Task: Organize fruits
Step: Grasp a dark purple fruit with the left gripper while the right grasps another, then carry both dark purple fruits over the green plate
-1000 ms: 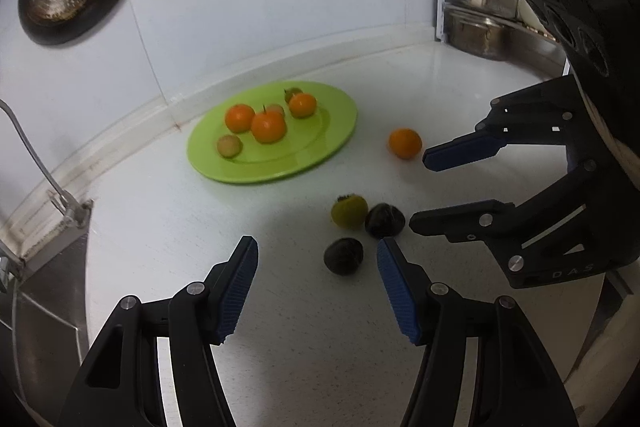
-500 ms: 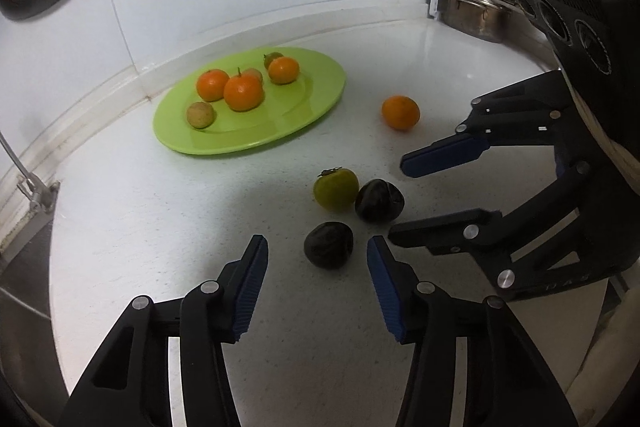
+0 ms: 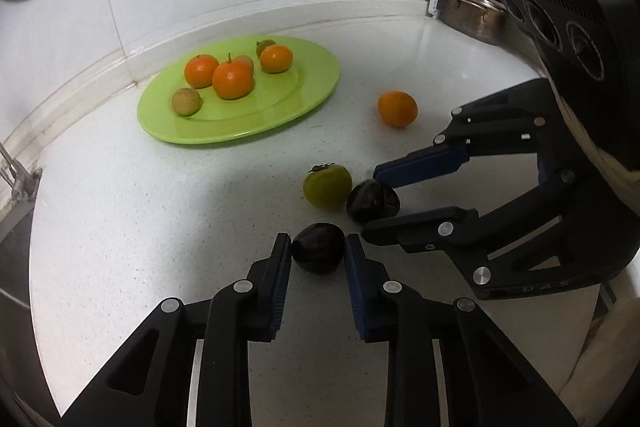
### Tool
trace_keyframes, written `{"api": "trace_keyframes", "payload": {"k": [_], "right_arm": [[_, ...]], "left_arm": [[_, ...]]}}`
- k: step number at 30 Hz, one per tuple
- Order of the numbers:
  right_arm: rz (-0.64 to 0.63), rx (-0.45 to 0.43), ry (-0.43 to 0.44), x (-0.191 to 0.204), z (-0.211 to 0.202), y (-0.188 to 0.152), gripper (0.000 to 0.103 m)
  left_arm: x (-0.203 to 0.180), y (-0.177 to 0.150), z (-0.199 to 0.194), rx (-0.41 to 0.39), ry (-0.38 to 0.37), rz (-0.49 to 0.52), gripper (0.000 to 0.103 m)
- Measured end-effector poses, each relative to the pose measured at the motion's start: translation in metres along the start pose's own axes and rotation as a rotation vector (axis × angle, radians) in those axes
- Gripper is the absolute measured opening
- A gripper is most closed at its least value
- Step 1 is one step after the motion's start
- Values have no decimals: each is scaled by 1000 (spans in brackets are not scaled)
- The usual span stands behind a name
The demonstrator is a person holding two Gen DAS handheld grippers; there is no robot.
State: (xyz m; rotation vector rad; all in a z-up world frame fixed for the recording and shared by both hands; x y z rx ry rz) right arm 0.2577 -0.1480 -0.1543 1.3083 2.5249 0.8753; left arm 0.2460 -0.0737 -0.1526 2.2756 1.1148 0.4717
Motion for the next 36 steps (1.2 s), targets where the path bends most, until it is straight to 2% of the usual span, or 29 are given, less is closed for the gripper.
{"api": "trace_keyframes", "payload": {"k": [3,26,36], "right_arm": [[8,-5,17,1,1,1,30],[134,-152,-31,-4,-43,17,30],[155,-233,-57,-11,-65,31,30]], "left_arm": [[1,-1,-3,1,6,-25,27],[12,27,-45,-117,79,-177,27],[17,46,-61,-186,111,-180,27]]}}
Point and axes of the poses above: each gripper's, at about its wrist camera, not at the fingertips, and z roughly the way its jaws point, x to its left, y to its top, the point moved 7 cm from there along z, roughly the way its jaws point, and after that the axes turned 7 degrees about y, right-handed, at the moved point
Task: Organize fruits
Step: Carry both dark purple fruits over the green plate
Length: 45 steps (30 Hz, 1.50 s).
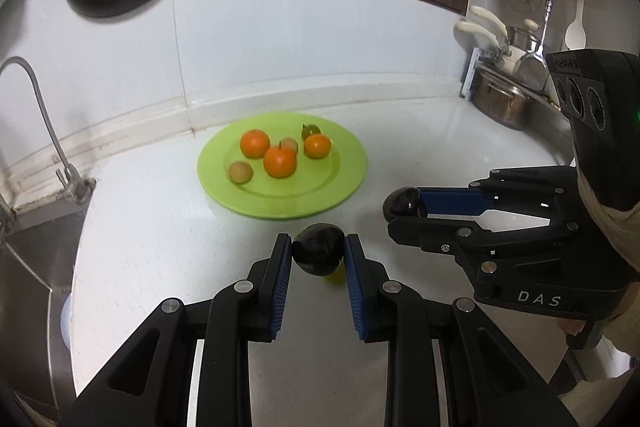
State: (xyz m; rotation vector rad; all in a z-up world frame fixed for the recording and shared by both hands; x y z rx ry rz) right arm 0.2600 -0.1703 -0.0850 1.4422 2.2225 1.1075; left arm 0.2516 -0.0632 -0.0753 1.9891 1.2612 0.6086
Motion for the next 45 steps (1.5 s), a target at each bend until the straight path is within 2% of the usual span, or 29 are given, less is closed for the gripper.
{"api": "trace_keyframes", "payload": {"k": [15,28,37,45], "right_arm": [[5,-108,-28,-23,-14,44,30],[5,-153,-47,-53,-10,92,30],[15,-135,-36,-76,9,116,30],[11,-78,-39,-99,43,130,30]], "left_arm": [[2,48,1,-89,17,8,27],[10,97,28,-124,35,20,27],[22,119,68,-70,20,-10,27],[34,127,108,-17,15,-22,27]]}}
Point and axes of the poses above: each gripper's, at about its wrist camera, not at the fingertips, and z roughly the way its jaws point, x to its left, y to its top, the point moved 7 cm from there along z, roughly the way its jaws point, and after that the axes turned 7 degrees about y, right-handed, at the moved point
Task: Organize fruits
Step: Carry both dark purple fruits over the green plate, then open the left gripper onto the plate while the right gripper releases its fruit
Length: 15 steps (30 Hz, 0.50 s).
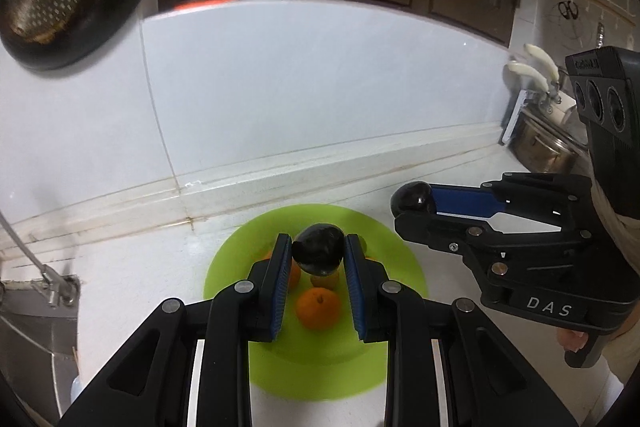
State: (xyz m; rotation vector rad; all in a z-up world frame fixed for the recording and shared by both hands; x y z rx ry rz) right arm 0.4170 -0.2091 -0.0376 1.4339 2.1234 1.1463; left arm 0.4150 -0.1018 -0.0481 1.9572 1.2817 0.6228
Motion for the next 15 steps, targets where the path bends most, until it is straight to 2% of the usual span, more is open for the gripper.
{"api": "trace_keyframes", "payload": {"k": [7,15], "right_arm": [[0,55,1,-18,32,6,30],[19,118,17,-37,66,-1,30]], "left_arm": [[7,3,37,44,-7,-2,27],[11,1,79,108,-3,-11,27]]}}
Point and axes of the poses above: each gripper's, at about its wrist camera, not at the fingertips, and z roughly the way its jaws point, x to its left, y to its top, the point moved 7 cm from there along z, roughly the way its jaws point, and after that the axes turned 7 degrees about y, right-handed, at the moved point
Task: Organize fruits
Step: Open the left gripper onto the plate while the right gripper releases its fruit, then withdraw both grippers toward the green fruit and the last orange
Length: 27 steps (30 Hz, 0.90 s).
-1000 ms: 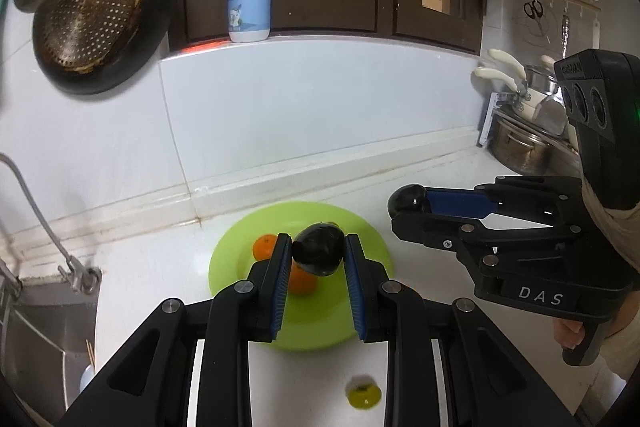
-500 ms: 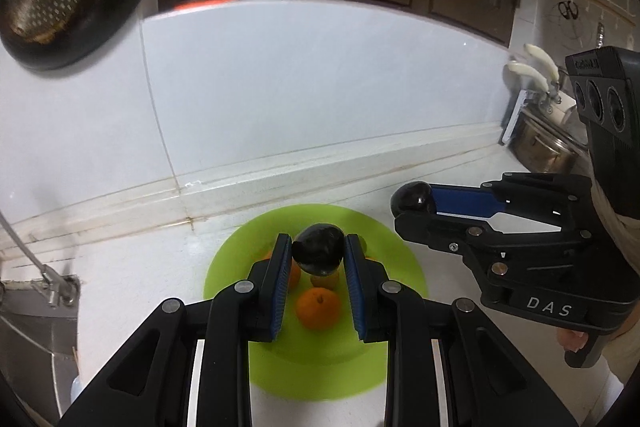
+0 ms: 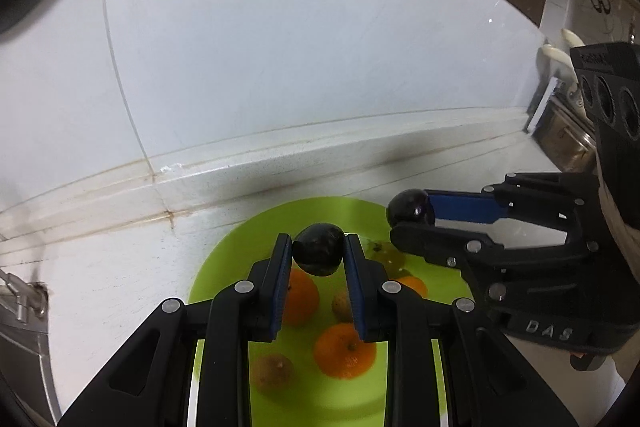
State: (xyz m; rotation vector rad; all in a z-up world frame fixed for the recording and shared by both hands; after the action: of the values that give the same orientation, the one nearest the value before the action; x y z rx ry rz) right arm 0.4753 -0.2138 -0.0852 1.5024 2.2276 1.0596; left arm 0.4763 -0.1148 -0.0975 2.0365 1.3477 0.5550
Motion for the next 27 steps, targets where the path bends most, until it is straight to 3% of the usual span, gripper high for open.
{"api": "trace_keyframes", "payload": {"k": [14,17,20,27], "right_arm": [[8,42,16,-9,24,-12,30],[8,44,11,-9,25,-12,31],[10,29,-5,-10,21,-13,42],[1,-1,-39,-7,-1,-18,42]], "left_arm": [[-1,0,20,36,7,10,27],[0,-1,20,38,9,6,33],[2,-3,14,23,34,16,38],[-1,-12,-19,0,95,27,40]]}}
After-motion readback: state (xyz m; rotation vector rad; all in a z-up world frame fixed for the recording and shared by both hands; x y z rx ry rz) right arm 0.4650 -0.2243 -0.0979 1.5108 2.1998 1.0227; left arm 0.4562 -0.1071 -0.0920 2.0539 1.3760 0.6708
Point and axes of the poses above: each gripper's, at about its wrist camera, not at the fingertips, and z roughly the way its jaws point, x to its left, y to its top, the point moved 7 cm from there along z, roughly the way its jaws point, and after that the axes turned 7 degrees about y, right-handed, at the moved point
